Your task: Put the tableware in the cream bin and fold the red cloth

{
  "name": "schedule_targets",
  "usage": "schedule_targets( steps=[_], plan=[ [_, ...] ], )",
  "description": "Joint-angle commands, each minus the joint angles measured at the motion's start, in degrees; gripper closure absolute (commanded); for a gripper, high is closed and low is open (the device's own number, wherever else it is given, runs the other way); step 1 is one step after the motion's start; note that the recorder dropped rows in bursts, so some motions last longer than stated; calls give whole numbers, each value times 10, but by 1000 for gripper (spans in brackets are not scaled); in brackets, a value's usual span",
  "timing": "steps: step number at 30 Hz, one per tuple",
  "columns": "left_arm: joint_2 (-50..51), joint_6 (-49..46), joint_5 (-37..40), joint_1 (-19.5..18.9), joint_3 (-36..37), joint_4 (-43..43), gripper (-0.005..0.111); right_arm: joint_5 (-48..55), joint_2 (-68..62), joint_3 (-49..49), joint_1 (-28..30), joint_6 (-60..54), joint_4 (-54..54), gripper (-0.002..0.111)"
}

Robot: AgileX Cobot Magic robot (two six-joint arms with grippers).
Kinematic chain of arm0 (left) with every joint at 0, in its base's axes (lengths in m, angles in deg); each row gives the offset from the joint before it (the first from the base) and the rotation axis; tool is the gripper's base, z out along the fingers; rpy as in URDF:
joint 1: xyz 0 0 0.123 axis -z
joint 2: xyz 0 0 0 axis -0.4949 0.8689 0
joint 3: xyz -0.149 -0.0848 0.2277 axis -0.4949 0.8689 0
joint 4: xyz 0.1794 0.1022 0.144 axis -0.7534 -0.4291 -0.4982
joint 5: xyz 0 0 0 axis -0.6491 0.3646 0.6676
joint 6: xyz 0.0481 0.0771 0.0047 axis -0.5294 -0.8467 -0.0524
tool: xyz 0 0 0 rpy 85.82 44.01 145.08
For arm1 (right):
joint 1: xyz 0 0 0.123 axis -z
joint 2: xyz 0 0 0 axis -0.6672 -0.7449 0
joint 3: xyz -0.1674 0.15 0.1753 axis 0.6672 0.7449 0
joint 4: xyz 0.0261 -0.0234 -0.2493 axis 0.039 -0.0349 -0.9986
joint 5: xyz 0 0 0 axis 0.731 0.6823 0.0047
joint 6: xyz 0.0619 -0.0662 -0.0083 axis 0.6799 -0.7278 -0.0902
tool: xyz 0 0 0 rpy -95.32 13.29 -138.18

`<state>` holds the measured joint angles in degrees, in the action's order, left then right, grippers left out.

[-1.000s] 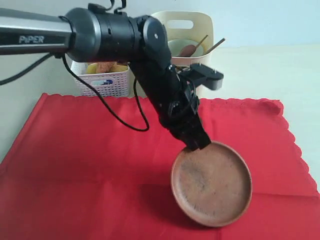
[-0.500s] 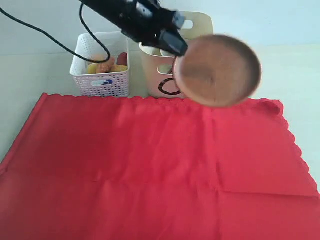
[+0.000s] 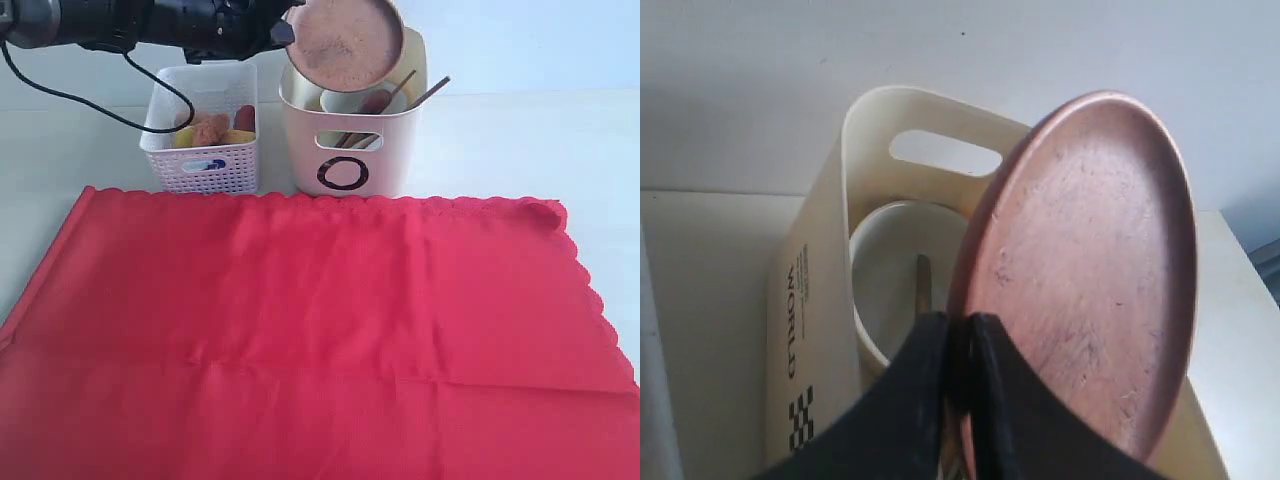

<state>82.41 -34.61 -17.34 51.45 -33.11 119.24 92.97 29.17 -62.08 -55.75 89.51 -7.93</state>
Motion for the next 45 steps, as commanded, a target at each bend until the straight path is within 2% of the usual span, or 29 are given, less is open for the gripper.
schedule_targets(
  steps=[1,4,10,13,15,28,31,36,39,45],
  plan=[
    [3,-3,-7,6,-2,12,106,-1,4,2,-1,1,-1,108],
    [3,-8,-6,10,-2,7,94,-1,4,2,-1,1,-1,108],
    [3,-31,-5,14,-2,5,61,-1,4,2,-1,1,-1,108],
    [3,-31,-5,16,-2,5,53,-1,4,2,-1,1,-1,108],
    [3,-31,-5,16,-2,5,51,-1,4,2,-1,1,-1,108],
    [3,-31,-1,16,-2,4,52,-1,4,2,-1,1,-1,108],
    [0,-31,4,16,-2,3,63,-1,4,2,-1,1,-1,108],
    [-19,-31,40,15,-2,-32,105,-1,4,2,-1,1,-1,108],
    [-42,-30,69,15,-2,-84,107,-1,4,2,-1,1,-1,108],
    [-96,-20,148,4,-2,-122,107,-1,4,2,-1,1,-1,108]
  ],
)
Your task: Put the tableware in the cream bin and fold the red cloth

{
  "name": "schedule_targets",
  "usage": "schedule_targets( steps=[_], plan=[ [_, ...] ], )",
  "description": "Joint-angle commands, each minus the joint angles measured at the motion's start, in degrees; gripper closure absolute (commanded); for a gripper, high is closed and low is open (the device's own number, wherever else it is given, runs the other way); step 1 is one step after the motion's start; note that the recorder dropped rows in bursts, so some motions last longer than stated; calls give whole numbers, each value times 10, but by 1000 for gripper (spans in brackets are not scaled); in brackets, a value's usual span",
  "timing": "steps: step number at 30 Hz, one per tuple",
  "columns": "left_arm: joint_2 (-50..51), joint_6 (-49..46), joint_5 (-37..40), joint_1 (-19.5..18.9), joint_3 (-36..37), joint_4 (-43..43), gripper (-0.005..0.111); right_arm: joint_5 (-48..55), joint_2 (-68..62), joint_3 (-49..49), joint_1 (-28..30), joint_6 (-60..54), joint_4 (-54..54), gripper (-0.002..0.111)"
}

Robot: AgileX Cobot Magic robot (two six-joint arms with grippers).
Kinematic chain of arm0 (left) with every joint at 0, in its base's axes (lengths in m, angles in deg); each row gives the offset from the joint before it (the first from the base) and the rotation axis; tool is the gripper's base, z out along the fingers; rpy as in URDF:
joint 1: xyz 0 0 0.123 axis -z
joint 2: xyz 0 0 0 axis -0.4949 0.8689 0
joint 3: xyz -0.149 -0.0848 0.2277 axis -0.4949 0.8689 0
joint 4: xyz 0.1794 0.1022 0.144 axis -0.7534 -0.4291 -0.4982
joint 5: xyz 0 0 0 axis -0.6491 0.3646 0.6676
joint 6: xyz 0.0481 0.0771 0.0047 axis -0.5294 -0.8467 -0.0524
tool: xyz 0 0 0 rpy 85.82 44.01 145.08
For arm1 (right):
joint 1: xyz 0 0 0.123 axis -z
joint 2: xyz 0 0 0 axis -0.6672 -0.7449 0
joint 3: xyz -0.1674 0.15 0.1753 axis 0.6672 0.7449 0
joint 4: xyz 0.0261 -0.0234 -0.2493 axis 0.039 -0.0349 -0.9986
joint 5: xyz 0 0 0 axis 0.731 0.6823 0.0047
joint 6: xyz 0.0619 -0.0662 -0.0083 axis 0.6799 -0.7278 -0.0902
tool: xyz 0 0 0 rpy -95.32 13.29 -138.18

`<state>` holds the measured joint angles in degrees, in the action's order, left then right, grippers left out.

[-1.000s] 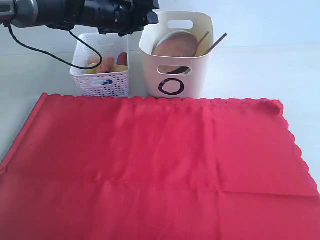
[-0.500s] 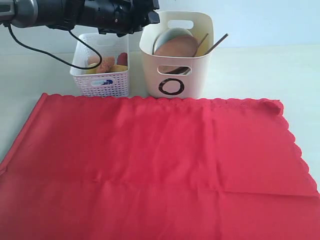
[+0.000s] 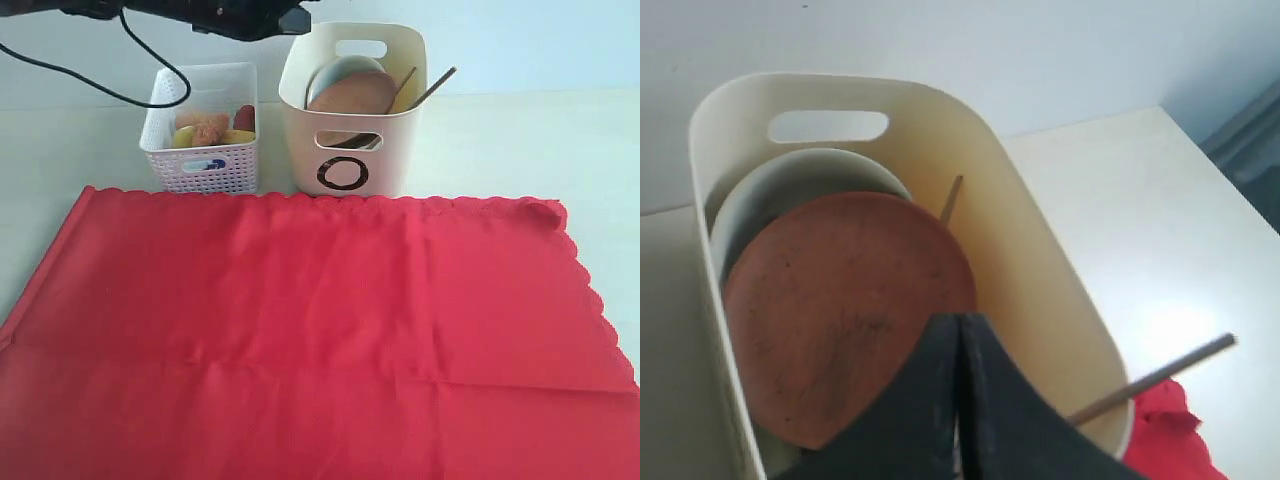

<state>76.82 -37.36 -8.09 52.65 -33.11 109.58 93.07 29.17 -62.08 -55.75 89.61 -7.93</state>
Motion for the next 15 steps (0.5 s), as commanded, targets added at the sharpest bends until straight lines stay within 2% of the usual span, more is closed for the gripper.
schedule_targets(
  steps=[1,9,15],
  plan=[
    [-51,22,71,-12,-2,-37,107,-2,4,2,-1,0,-1,108],
    [-146,130,185,-24,-2,-206,107,-2,4,2,-1,0,-1,108],
    [-224,188,207,-24,39,-308,107,-2,4,2,-1,0,-1,108]
  ],
)
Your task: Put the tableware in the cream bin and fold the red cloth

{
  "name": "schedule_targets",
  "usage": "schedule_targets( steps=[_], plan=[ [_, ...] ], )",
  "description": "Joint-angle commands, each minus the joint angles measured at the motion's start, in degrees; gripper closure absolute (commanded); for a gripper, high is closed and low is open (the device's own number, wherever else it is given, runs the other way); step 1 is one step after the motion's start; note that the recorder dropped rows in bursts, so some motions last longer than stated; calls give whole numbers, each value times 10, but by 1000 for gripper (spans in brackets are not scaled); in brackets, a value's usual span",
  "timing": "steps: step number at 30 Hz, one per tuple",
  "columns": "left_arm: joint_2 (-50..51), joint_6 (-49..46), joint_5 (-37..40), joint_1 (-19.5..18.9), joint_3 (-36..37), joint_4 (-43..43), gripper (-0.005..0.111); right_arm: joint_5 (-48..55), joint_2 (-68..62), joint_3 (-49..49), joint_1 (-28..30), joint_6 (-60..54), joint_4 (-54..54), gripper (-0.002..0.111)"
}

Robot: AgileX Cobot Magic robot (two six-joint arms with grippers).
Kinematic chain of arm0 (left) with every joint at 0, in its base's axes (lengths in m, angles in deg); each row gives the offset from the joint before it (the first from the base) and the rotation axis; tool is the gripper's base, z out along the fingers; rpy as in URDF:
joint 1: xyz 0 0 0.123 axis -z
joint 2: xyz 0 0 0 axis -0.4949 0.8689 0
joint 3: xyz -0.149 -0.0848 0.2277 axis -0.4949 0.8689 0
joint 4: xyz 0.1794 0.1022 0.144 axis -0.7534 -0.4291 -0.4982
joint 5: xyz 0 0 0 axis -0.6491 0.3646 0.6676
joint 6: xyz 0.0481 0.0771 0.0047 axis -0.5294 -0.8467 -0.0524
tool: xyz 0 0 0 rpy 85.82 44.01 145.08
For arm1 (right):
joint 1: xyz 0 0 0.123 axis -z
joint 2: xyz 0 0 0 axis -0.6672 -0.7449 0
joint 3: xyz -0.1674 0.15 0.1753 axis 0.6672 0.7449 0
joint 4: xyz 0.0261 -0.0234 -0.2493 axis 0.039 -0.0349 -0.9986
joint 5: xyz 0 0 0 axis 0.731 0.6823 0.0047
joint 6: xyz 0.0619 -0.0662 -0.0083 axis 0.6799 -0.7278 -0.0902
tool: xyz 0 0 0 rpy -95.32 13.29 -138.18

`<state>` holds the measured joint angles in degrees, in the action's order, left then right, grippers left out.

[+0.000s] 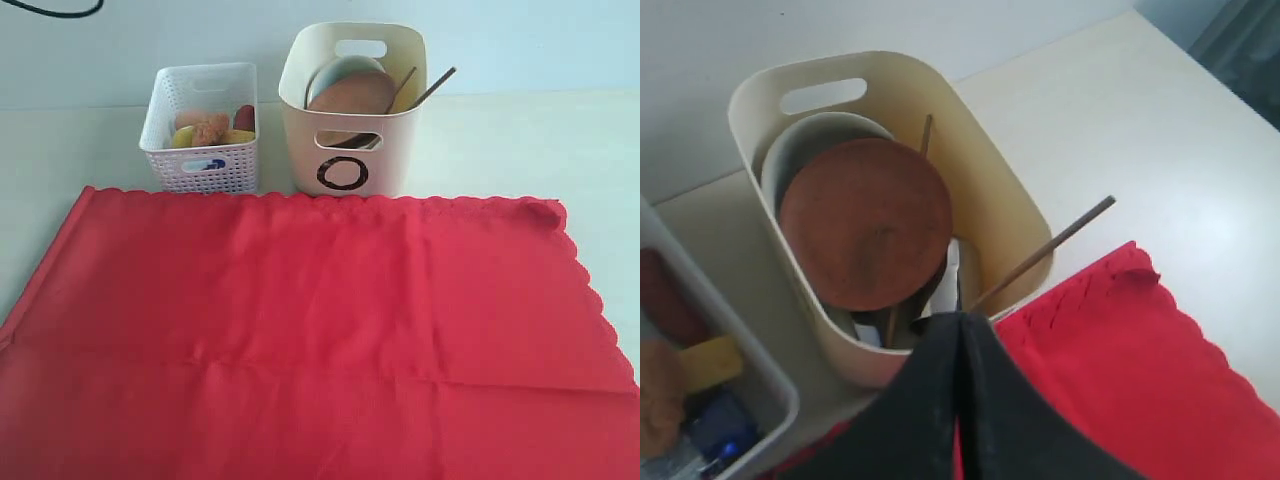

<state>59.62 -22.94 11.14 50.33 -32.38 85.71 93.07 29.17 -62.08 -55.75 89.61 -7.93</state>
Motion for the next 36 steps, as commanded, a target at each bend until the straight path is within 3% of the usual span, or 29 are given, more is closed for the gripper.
schedule_targets(
  steps=[1,10,25,36],
  plan=[
    [-67,55,15,0,43,-83,107,-2,4,2,-1,0,-1,108],
    [-207,93,-24,0,181,-179,107,-2,4,2,-1,0,-1,108],
    [-345,96,-275,-3,457,-243,107,-3,4,2,-1,-8,-7,108],
    [-344,157,-410,-82,597,-240,107,-3,4,2,-1,-9,-6,108]
  ],
)
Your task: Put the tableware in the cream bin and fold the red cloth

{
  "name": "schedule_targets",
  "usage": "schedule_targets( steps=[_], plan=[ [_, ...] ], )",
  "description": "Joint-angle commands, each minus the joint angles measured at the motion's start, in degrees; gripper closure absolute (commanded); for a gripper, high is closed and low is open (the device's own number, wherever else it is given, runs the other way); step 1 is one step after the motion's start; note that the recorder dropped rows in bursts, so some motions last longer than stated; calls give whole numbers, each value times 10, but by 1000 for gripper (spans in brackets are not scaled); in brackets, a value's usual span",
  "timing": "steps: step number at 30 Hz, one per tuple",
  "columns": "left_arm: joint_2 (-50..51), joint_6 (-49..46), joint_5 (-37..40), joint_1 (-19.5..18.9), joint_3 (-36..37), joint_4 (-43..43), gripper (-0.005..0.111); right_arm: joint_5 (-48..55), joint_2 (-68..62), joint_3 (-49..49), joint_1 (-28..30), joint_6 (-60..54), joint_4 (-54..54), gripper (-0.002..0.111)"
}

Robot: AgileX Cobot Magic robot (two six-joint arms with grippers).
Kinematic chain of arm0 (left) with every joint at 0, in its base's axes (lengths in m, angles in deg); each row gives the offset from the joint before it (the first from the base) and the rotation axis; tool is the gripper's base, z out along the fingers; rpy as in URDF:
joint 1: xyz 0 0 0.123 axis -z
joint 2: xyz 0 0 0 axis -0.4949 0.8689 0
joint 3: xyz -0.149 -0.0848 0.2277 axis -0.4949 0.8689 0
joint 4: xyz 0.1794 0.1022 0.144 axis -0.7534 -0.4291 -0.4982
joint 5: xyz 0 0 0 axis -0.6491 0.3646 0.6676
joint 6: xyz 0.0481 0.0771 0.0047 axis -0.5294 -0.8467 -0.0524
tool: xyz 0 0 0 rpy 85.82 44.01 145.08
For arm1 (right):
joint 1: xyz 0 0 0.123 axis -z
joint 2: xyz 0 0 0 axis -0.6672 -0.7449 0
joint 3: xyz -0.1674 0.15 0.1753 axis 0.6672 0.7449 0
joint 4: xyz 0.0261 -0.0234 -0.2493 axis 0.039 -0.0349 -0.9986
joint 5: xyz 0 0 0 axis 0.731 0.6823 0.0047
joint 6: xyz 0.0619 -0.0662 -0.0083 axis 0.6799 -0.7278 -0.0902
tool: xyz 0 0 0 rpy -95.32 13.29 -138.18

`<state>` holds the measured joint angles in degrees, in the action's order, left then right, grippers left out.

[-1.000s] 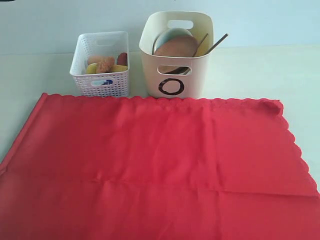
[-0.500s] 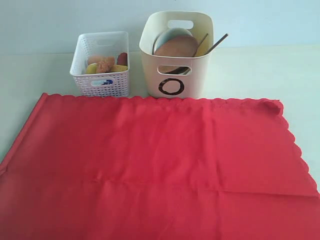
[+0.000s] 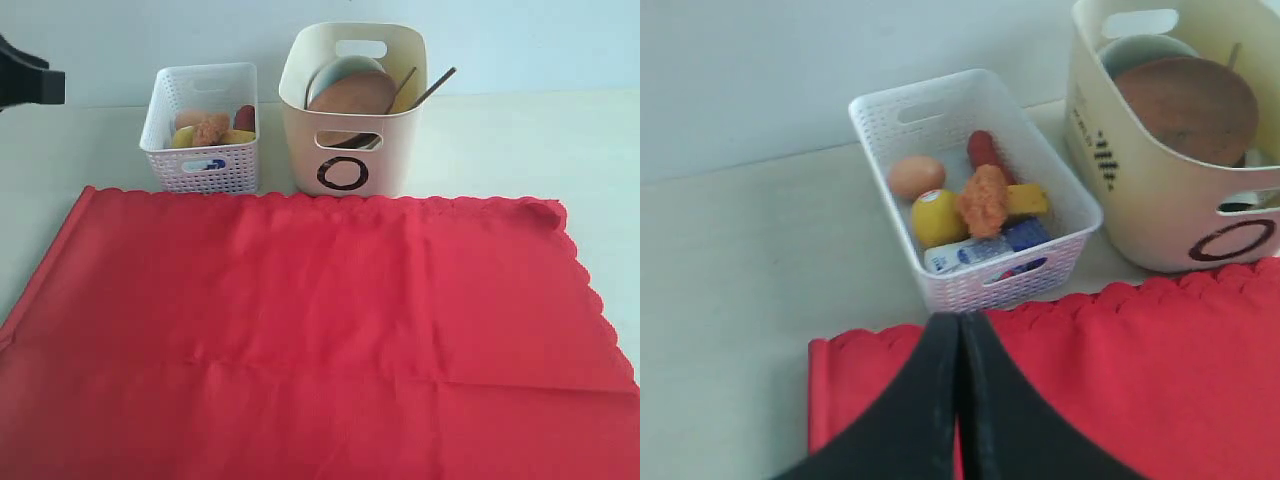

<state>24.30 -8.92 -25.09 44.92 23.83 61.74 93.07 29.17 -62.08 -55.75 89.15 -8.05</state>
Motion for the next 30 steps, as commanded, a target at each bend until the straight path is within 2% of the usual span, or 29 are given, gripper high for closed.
schedule_targets(
  steps=[1,5,8,11,14,22,30],
  plan=[
    [15,17,-51,-33,40,0,107,-3,4,2,-1,-4,-5,108],
    [53,17,-39,-34,45,0,102,-3,4,2,-1,-4,-4,108],
    [89,17,-31,-34,45,0,87,-3,4,2,-1,-4,-4,108],
    [130,17,-28,-34,45,0,67,-3,4,2,-1,-4,-4,108],
    [171,17,-28,-36,45,0,56,-3,4,2,-1,-4,-4,108],
    [259,30,-26,-58,45,0,55,-3,4,2,-1,-2,-4,108],
    [286,50,-25,-94,45,0,55,-15,4,2,-1,-2,-4,108]
  ],
)
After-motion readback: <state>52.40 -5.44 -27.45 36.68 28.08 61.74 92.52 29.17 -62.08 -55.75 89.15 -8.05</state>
